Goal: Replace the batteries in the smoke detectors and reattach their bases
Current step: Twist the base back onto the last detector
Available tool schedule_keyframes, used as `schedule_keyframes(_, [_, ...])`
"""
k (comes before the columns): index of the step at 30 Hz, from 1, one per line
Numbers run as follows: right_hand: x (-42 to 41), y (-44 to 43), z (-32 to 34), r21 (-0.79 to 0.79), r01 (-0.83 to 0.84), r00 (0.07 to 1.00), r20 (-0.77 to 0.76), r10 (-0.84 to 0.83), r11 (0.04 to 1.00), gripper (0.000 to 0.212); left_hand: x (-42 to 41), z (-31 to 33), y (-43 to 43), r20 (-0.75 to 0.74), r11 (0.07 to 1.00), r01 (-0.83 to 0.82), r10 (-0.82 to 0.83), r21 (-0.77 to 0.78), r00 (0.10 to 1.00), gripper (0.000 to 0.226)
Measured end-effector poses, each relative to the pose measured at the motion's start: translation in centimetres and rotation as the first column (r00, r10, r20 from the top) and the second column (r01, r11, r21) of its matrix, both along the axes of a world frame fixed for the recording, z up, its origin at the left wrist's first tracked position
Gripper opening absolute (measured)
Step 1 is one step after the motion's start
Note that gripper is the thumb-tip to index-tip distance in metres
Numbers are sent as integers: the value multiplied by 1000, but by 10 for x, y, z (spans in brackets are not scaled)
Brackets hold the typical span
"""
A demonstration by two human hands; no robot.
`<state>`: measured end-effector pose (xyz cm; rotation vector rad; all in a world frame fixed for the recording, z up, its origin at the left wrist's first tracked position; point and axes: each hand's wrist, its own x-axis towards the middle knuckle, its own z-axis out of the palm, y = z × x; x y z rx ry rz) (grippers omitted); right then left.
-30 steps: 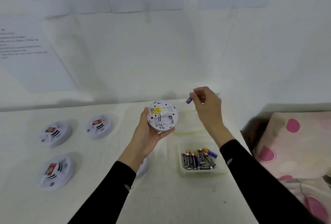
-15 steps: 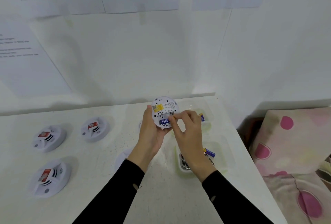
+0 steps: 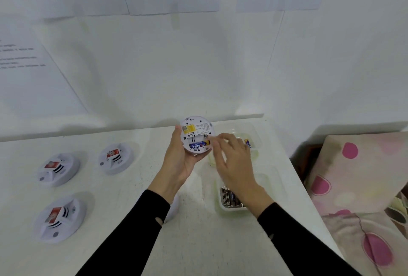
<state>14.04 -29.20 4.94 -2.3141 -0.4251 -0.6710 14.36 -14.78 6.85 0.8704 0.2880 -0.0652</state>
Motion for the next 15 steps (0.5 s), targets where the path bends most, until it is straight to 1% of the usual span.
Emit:
schedule_keyframes(1, [8,-6,9,112,-18,992,-122,32,994,29,0,-1,1,2,1000,0,0,-12,1000,47])
schedule_keyframes(2, [22,-14,15,152,20,975,-222,14,988,29,0,-2,1,1,1000,-2,2,-25,1000,45])
schedule_keyframes(3, [37,-22,20,64,77,950,-309,-54,995,30,0,-2,1,0,999,-2,2,-40,1000,44])
schedule_keyframes(4, [52,-29,24,-116,112,908,-391,-149,987,32,-1,-2,1,-2,999,0,0,-53,1000,43])
schedule_keyframes(5, [64,-33,27,-321,107,849,-464,-255,941,33,-1,-2,0,-3,998,5,-6,-64,1000,43])
schedule_keyframes(6, [72,-34,29,-484,78,792,-501,-349,872,32,-2,-2,-1,-6,997,11,-11,-71,1000,44])
schedule_keyframes(7, [77,-33,29,-590,39,764,-503,-405,806,30,-2,-1,-3,-10,997,15,-16,-75,1000,45])
schedule_keyframes(9, [81,-29,28,-687,-9,757,-479,-444,727,27,-3,-1,-7,-12,997,25,-26,-76,1000,46])
schedule_keyframes(13, [86,-22,17,-739,-26,797,-422,-433,673,25,-6,1,-7,-9,996,35,-36,-83,999,42])
schedule_keyframes(15, [88,-21,13,-742,-20,804,-410,-431,670,24,-7,1,-6,-10,995,32,-33,-91,999,42])
